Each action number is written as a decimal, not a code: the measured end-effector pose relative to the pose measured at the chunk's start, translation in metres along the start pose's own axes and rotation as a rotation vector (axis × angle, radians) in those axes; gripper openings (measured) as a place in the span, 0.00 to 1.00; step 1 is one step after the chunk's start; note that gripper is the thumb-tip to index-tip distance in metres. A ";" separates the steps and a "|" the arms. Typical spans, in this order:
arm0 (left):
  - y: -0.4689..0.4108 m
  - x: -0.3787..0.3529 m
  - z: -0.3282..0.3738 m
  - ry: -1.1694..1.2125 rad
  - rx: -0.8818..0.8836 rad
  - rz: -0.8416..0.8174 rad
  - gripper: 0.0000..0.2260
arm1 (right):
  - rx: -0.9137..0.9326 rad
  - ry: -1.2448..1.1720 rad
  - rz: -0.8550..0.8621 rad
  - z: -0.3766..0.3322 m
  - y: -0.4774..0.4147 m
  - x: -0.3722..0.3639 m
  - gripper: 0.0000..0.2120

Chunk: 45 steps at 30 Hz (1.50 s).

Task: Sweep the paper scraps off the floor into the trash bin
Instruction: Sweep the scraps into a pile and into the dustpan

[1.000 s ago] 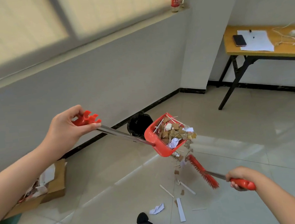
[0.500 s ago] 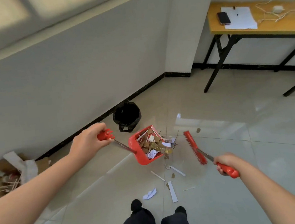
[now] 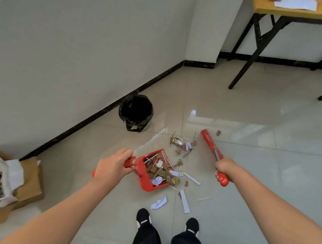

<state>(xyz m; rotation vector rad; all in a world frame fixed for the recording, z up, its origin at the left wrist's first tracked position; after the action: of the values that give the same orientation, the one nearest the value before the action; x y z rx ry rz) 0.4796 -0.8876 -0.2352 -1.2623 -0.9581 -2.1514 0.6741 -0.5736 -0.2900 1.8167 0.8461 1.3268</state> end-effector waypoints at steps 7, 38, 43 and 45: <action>0.002 -0.012 -0.019 -0.027 -0.012 -0.028 0.11 | 0.011 0.243 -0.212 0.000 0.058 -0.071 0.06; 0.064 0.067 -0.027 -0.018 0.006 0.039 0.14 | -0.024 0.099 -0.156 0.056 0.120 0.046 0.05; 0.087 0.111 -0.008 -0.067 -0.020 0.172 0.12 | -0.086 0.078 -0.139 0.082 0.110 0.064 0.07; 0.091 0.121 0.001 -0.066 -0.030 0.201 0.12 | -0.093 0.088 -0.147 0.090 0.107 0.069 0.08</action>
<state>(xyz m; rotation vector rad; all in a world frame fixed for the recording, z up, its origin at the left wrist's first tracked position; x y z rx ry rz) 0.4854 -0.9515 -0.0982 -1.3890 -0.7906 -1.9873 0.7880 -0.5876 -0.1849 1.6035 0.9303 1.3369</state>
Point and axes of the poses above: each hand's wrist, its own y-axis away from the middle knuckle, its own x-axis out of the back of the hand, z = x × y, the point moved 2 cm from there along -y, towards the middle knuckle, and after that the axes turned 3 degrees about y, right-handed, at the moved point
